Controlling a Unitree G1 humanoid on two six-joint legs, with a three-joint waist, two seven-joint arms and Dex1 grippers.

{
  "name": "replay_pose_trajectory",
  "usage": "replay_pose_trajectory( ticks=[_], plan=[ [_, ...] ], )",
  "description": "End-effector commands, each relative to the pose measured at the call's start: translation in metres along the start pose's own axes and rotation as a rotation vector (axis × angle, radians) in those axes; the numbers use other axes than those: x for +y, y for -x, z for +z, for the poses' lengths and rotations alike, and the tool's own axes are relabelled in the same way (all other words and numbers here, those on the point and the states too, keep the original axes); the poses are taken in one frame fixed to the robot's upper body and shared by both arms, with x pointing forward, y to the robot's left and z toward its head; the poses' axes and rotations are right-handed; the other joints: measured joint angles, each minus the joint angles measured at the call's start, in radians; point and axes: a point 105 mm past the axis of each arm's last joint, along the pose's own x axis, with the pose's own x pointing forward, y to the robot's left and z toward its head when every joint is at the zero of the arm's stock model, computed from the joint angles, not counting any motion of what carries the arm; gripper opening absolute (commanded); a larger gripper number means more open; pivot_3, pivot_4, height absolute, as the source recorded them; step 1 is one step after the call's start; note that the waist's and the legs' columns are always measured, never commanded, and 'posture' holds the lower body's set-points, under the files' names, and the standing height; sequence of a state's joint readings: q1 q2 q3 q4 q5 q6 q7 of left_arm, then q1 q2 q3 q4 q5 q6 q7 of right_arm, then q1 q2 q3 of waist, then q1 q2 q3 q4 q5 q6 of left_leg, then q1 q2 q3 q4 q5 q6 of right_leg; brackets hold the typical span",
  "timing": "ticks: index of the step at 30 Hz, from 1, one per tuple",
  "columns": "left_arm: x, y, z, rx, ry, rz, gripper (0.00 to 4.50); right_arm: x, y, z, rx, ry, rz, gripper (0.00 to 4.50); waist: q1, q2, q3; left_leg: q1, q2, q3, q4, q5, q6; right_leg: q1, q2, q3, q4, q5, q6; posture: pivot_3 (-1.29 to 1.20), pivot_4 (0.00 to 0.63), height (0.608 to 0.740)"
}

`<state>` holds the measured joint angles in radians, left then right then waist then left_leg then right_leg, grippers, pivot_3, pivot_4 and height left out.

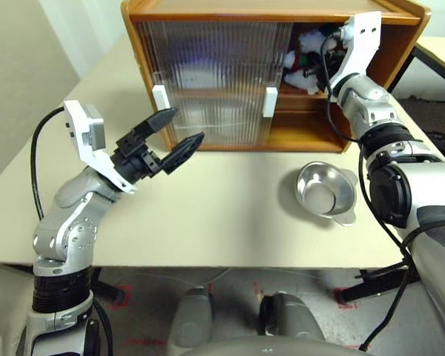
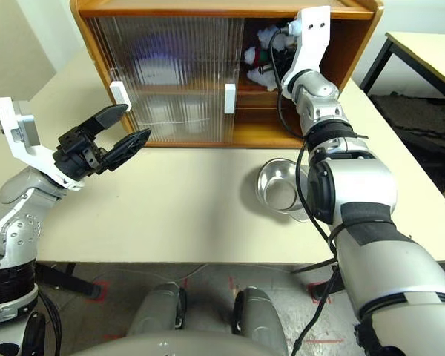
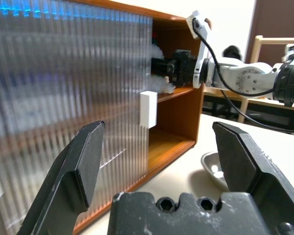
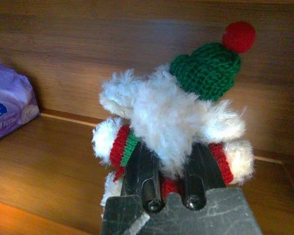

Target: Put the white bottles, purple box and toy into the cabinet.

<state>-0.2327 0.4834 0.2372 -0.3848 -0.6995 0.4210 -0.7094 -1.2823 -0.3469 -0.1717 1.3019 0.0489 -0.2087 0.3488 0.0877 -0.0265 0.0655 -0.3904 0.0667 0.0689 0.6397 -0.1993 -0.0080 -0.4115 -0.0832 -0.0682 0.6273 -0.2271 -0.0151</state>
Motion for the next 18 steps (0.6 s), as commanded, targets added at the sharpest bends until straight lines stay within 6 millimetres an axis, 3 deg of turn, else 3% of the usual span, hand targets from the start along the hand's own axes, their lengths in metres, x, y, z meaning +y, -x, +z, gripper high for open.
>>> replay_pose_trajectory(
  ticks=[1, 11, 18],
  plan=[
    [-0.002, 0.002, 0.003, 0.002, -0.005, 0.008, 4.50, 0.001, 0.001, -0.014, 0.062, 0.015, -0.010, 0.75, 0.009, 0.000, 0.000, 0.000, 0.000, 0.000, 0.000, 0.000, 0.000, 0.000, 0.000, 0.000, 0.000, 0.000, 0.000, 0.33, 0.000, 0.740],
    [-0.002, -0.006, 0.001, -0.003, 0.009, -0.022, 4.50, -0.006, 0.003, -0.002, 0.017, 0.022, 0.007, 4.42, 0.015, 0.000, 0.000, 0.000, 0.000, 0.000, 0.000, -0.001, -0.001, 0.000, 0.000, 0.000, -0.001, -0.002, -0.004, 0.27, 0.000, 0.740],
    [-0.003, -0.017, -0.002, -0.011, 0.029, -0.067, 4.50, -0.024, 0.009, 0.017, -0.065, 0.054, 0.004, 4.47, 0.011, 0.000, 0.000, -0.001, 0.000, 0.000, 0.000, -0.001, -0.001, 0.000, 0.000, 0.000, -0.002, -0.002, -0.003, 0.21, 0.000, 0.740]
  ],
)
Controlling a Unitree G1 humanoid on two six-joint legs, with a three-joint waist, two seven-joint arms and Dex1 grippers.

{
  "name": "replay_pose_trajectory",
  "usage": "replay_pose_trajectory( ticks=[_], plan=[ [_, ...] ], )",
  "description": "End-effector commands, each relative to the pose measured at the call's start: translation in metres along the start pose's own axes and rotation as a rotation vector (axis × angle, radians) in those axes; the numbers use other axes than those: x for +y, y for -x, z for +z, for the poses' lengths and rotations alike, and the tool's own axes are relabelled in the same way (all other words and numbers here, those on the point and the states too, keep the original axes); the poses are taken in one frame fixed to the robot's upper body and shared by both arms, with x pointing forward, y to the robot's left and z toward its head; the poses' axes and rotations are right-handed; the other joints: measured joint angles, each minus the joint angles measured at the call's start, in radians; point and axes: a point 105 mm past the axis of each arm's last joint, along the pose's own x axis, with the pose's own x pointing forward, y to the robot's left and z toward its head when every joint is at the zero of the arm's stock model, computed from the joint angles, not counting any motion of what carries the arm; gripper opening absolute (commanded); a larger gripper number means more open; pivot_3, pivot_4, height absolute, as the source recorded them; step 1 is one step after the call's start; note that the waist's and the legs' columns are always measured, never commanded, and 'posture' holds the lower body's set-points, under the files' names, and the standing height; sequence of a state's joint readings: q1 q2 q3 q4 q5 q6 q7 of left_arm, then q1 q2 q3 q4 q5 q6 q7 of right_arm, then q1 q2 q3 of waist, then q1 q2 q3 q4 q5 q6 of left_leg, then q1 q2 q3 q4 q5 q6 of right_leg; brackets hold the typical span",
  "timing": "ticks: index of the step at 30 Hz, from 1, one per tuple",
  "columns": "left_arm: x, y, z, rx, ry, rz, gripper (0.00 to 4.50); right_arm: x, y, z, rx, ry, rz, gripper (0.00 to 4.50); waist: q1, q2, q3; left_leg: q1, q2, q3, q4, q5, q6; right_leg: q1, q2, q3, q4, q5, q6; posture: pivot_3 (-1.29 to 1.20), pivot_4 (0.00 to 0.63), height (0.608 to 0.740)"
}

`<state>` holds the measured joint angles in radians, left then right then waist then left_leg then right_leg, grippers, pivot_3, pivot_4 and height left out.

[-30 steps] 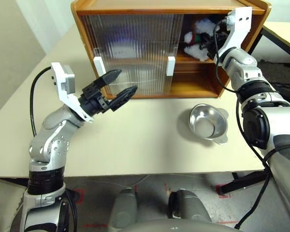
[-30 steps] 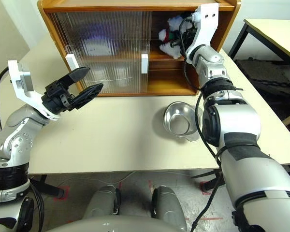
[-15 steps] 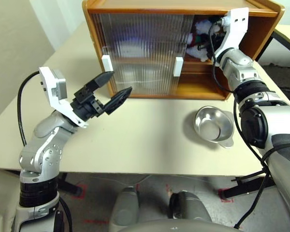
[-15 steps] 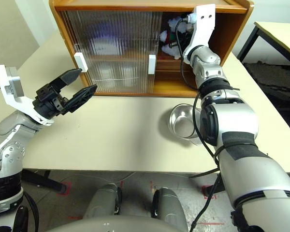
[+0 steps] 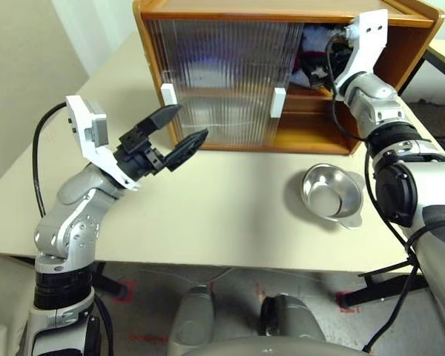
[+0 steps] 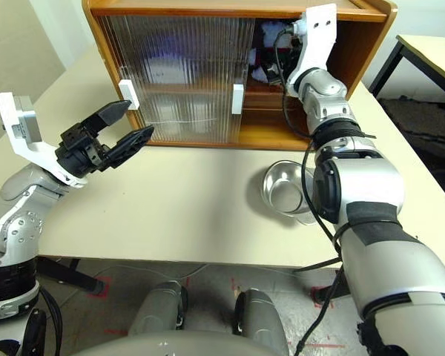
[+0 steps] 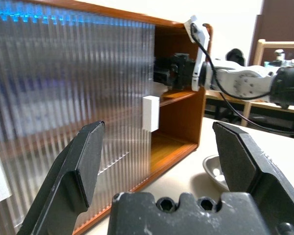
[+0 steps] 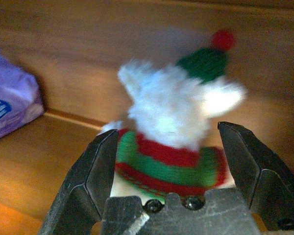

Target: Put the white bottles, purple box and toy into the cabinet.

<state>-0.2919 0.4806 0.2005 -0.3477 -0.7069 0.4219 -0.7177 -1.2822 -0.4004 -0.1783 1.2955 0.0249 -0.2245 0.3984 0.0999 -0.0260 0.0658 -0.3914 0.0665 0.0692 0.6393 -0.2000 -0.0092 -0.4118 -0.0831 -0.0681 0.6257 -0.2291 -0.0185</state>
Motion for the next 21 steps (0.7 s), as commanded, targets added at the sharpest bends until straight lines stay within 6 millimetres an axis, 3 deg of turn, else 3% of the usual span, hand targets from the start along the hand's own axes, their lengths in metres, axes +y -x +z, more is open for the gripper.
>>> replay_pose_trajectory(
  ticks=[1, 6, 9, 13, 21],
  plan=[
    [-0.001, -0.005, -0.004, 0.001, 0.019, -0.028, 4.50, -0.010, 0.004, 0.011, -0.059, 0.007, -0.002, 4.47, -0.002, 0.000, 0.000, 0.000, 0.000, 0.000, -0.001, 0.000, 0.000, 0.000, 0.000, 0.000, 0.000, 0.001, 0.001, 0.21, 0.000, 0.740],
    [0.000, -0.012, -0.008, 0.000, 0.037, -0.066, 4.50, -0.018, 0.017, 0.009, -0.098, -0.006, 0.026, 4.47, -0.008, 0.000, 0.000, 0.000, 0.000, 0.000, -0.006, 0.002, 0.004, -0.001, 0.001, 0.000, -0.002, 0.001, 0.002, 0.15, 0.000, 0.740],
    [-0.001, -0.016, -0.010, -0.002, 0.044, -0.088, 4.50, -0.013, 0.026, 0.002, -0.100, -0.025, 0.076, 4.47, -0.023, 0.000, 0.000, 0.000, 0.000, 0.000, -0.007, 0.003, 0.005, -0.001, 0.001, 0.000, -0.002, 0.000, 0.002, 0.11, 0.000, 0.740],
    [-0.001, -0.021, -0.013, 0.005, 0.059, -0.127, 4.50, -0.001, 0.065, -0.005, -0.116, 0.002, 0.152, 4.47, -0.038, 0.000, 0.000, 0.000, 0.000, 0.000, -0.008, 0.003, 0.005, -0.001, 0.001, 0.000, -0.004, 0.000, 0.003, 0.06, 0.000, 0.740],
    [-0.001, -0.036, -0.016, 0.005, 0.080, -0.199, 4.50, 0.025, 0.125, 0.007, -0.091, -0.102, 0.247, 4.47, -0.097, 0.000, 0.000, 0.001, 0.000, 0.000, -0.007, 0.001, 0.001, -0.001, 0.001, 0.000, -0.002, 0.000, 0.003, -0.03, 0.000, 0.740]
  ],
)
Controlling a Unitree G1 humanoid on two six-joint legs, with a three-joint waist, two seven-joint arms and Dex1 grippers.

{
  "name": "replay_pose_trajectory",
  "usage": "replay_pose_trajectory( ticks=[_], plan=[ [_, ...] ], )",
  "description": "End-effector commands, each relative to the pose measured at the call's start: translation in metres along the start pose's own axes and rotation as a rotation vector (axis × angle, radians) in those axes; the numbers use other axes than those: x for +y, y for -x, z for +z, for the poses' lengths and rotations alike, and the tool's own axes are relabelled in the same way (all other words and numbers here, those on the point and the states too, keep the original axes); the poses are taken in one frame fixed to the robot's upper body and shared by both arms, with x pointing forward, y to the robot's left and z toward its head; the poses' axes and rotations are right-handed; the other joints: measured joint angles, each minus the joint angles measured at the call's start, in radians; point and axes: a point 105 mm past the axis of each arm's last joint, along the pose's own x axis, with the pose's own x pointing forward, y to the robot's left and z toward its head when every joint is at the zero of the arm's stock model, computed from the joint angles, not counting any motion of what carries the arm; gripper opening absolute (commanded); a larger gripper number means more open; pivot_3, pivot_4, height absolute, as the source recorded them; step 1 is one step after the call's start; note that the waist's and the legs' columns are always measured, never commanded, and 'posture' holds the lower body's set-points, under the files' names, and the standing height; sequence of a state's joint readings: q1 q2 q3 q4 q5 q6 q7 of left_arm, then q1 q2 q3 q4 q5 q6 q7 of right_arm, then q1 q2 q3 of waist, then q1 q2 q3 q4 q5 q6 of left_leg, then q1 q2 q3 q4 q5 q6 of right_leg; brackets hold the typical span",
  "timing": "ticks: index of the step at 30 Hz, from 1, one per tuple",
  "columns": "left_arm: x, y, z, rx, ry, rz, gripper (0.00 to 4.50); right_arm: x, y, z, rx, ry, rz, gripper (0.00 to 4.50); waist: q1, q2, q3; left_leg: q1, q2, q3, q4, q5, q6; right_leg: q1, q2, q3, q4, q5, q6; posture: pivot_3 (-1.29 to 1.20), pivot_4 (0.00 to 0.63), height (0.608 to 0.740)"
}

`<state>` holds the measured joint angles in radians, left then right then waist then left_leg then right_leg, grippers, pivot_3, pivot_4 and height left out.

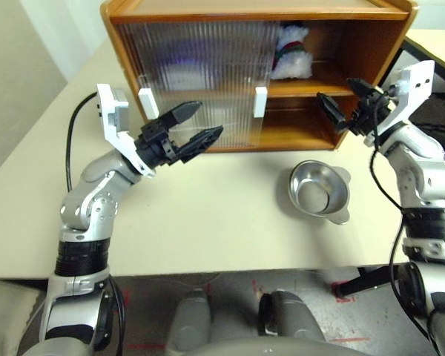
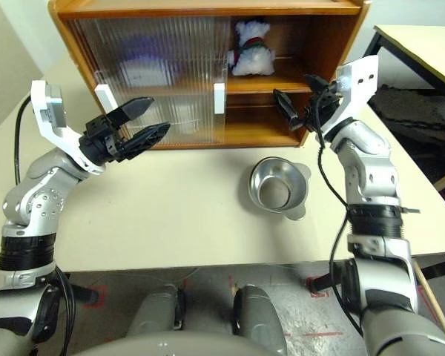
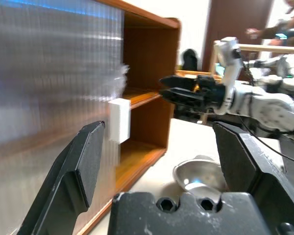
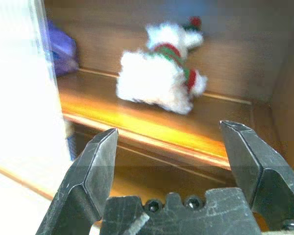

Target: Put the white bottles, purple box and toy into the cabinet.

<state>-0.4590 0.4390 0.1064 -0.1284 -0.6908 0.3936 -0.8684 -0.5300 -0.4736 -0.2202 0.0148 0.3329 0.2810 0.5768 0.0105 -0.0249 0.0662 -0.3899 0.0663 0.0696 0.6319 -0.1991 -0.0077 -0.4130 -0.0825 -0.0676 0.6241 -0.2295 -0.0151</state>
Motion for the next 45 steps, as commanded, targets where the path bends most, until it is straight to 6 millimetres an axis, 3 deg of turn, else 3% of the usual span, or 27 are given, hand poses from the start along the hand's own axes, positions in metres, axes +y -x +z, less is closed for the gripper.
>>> replay_pose_trajectory(
  ticks=[1, 7, 13, 17, 21, 24, 29, 35, 45],
  plan=[
    [0.001, -0.007, -0.005, 0.014, 0.006, -0.039, 4.50, 0.010, 0.018, 0.007, 0.014, -0.092, 0.010, 4.47, -0.016, -0.001, -0.001, 0.001, 0.000, 0.000, 0.000, -0.001, -0.001, 0.001, 0.000, 0.000, 0.000, 0.000, 0.000, -0.05, 0.000, 0.740],
    [0.001, -0.014, -0.008, 0.015, 0.020, -0.077, 4.50, 0.013, 0.061, -0.023, 0.129, -0.496, -0.058, 4.47, -0.047, -0.002, -0.001, 0.001, 0.000, -0.001, 0.002, -0.001, -0.002, 0.002, 0.000, -0.001, 0.000, 0.000, 0.000, -0.09, 0.000, 0.740],
    [0.002, -0.017, -0.009, 0.016, 0.025, -0.094, 4.50, 0.008, 0.090, -0.030, 0.091, -0.821, -0.145, 4.47, -0.066, -0.002, -0.001, 0.001, -0.001, -0.002, 0.002, -0.001, -0.001, 0.002, 0.000, 0.000, 0.001, 0.000, 0.000, -0.11, 0.000, 0.740],
    [0.003, -0.017, -0.009, 0.015, 0.025, -0.098, 4.50, 0.009, 0.101, -0.033, 0.094, -0.954, -0.168, 4.47, -0.078, -0.002, -0.001, 0.001, -0.001, -0.002, 0.002, -0.001, -0.002, 0.002, 0.000, 0.000, 0.000, 0.000, 0.001, -0.11, 0.000, 0.740],
    [0.002, -0.017, -0.009, 0.015, 0.025, -0.104, 4.50, 0.012, 0.125, -0.061, 0.202, -1.091, -0.237, 4.47, -0.078, -0.002, -0.001, 0.001, -0.001, -0.003, 0.002, -0.001, -0.002, 0.003, 0.000, 0.000, 0.000, 0.000, 0.001, -0.11, 0.000, 0.740],
    [0.002, -0.018, -0.008, 0.013, 0.025, -0.108, 4.50, 0.018, 0.138, -0.069, 0.208, -1.207, -0.242, 4.47, -0.078, -0.002, -0.001, 0.001, -0.001, -0.003, 0.002, -0.001, -0.001, 0.003, 0.000, 0.000, 0.000, 0.000, 0.001, -0.11, 0.000, 0.740],
    [0.003, -0.018, -0.007, 0.014, 0.023, -0.108, 4.50, 0.024, 0.149, -0.077, 0.201, -1.291, -0.250, 4.47, -0.080, -0.003, -0.002, 0.001, -0.002, -0.003, 0.002, -0.001, -0.002, 0.003, -0.001, 0.001, 0.000, 0.000, 0.001, -0.11, 0.000, 0.740],
    [0.003, -0.017, -0.007, 0.018, 0.024, -0.107, 4.50, 0.050, 0.163, -0.096, 0.264, -1.491, -0.225, 4.47, -0.079, -0.003, -0.002, 0.001, -0.002, -0.004, 0.002, -0.001, -0.002, 0.004, 0.000, 0.000, 0.000, 0.000, 0.000, -0.11, 0.000, 0.740],
    [0.005, -0.016, -0.003, 0.022, 0.008, -0.101, 4.50, 0.067, 0.151, -0.101, 0.282, -1.605, -0.204, 4.47, -0.076, -0.003, -0.002, 0.001, -0.002, -0.004, 0.002, -0.001, -0.002, 0.004, 0.000, 0.001, -0.001, 0.000, -0.001, -0.09, 0.000, 0.740]
  ],
)
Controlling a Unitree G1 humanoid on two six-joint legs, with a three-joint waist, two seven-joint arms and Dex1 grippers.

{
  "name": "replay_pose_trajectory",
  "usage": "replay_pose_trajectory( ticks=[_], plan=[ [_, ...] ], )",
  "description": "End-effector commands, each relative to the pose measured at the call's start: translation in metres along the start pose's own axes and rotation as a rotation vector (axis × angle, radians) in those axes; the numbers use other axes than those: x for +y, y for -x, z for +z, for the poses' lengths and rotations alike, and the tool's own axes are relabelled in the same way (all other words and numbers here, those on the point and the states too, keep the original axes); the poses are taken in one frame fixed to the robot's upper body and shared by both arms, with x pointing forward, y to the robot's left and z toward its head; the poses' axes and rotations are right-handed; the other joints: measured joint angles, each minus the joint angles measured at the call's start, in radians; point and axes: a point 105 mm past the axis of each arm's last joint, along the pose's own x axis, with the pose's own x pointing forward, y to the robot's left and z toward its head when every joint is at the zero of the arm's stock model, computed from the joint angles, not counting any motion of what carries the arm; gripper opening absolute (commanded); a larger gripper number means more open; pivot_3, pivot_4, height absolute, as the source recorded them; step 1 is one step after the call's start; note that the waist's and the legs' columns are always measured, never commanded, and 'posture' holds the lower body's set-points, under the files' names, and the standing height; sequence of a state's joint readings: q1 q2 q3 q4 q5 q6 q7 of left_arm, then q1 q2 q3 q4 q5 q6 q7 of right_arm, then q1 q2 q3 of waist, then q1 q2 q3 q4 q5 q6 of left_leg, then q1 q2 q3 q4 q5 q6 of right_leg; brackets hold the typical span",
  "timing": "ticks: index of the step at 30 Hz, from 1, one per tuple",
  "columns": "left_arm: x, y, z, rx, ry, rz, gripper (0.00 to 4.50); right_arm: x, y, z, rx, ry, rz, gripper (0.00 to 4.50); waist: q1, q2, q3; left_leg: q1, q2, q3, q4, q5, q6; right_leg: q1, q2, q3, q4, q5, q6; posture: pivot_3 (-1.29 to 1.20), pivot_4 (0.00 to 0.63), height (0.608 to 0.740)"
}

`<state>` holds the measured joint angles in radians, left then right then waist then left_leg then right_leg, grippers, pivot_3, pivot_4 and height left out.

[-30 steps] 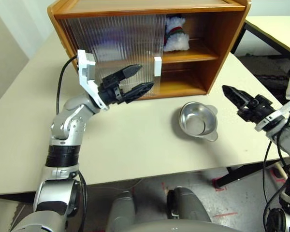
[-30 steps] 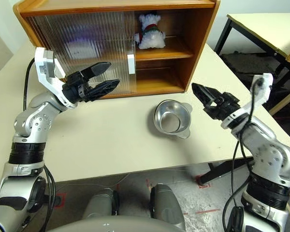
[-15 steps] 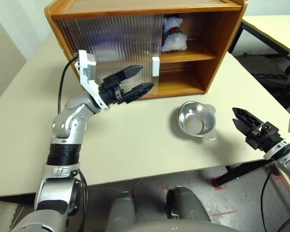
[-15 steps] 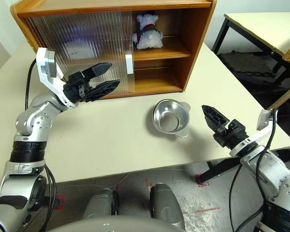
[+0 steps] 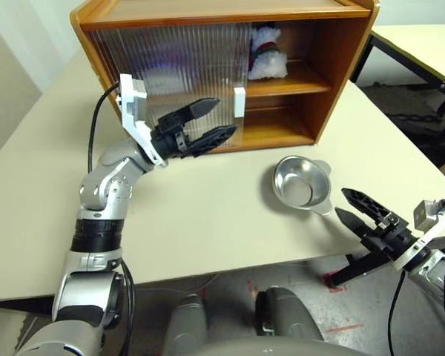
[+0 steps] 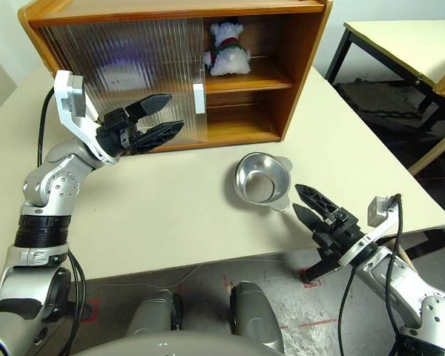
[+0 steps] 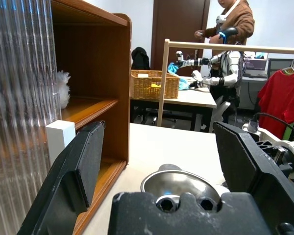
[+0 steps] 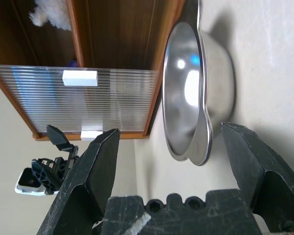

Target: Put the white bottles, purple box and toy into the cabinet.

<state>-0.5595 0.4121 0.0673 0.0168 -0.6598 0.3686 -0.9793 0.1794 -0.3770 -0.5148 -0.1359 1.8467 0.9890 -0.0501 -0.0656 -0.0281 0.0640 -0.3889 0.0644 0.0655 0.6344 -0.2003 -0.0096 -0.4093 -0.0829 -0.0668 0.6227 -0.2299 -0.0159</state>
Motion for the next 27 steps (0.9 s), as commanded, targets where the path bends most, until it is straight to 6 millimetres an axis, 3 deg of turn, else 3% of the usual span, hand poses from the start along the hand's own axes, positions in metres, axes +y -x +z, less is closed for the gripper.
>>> replay_pose_trajectory(
  ticks=[1, 18, 27],
  plan=[
    [0.001, 0.001, 0.003, 0.014, -0.019, 0.002, 4.50, -0.001, -0.007, -0.003, -0.004, -0.057, 0.004, 4.47, 0.000, 0.000, 0.000, 0.000, 0.000, 0.000, 0.000, 0.000, 0.000, 0.000, 0.000, 0.000, 0.000, 0.000, 0.000, -0.09, 0.000, 0.740],
    [0.002, 0.005, 0.011, 0.033, -0.049, 0.008, 4.50, -0.039, -0.005, -0.013, 0.016, -0.148, -0.033, 4.47, 0.005, -0.001, -0.001, 0.000, 0.000, 0.000, 0.000, 0.000, 0.000, 0.001, 0.000, 0.000, -0.001, 0.001, 0.001, -0.05, 0.000, 0.740],
    [0.003, 0.006, 0.011, 0.047, -0.064, 0.005, 4.50, -0.059, -0.002, -0.011, 0.034, -0.161, -0.016, 4.47, 0.005, -0.011, -0.007, 0.000, 0.000, 0.000, 0.000, 0.000, 0.000, 0.002, 0.000, 0.000, -0.002, -0.001, -0.001, -0.05, 0.000, 0.740]
  ],
)
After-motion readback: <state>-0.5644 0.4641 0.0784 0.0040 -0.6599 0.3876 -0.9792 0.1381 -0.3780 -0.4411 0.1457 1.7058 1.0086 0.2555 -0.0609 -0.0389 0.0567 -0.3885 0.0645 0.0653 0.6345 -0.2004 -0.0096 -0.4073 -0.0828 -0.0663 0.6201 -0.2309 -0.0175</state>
